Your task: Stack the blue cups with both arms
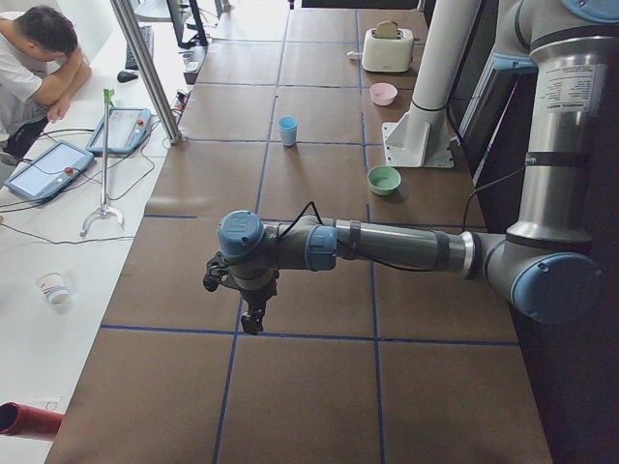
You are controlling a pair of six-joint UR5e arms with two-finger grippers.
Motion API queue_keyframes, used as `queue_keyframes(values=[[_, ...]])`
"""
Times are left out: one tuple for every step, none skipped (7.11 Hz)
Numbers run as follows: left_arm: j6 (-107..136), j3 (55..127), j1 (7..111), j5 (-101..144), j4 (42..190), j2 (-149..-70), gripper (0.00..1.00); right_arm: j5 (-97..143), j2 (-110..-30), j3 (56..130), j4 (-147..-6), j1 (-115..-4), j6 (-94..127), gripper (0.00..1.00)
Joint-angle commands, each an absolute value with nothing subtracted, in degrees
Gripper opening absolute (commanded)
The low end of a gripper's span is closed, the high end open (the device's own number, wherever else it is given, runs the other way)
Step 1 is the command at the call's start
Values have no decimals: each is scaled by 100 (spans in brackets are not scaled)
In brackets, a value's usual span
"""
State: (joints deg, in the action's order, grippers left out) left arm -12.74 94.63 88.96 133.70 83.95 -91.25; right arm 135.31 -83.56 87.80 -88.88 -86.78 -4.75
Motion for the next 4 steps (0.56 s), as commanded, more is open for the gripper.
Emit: queue_keyframes(values=[[-1274,9475,8895,13359,8394,-9123,100,13526,-8358,8789,-8886,-8657,-475,100],[-1274,9492,8903,13359,8394,-9114,100,13535,-8350,8789,-8877,-8657,-483,100],[-1274,9510,8903,13359,8394,-9114,100,13535,-8350,8798,-8877,-8631,-475,100],[-1274,9518,8903,13359,8394,-9114,100,13544,-8350,8798,-8877,-8613,-466,100]])
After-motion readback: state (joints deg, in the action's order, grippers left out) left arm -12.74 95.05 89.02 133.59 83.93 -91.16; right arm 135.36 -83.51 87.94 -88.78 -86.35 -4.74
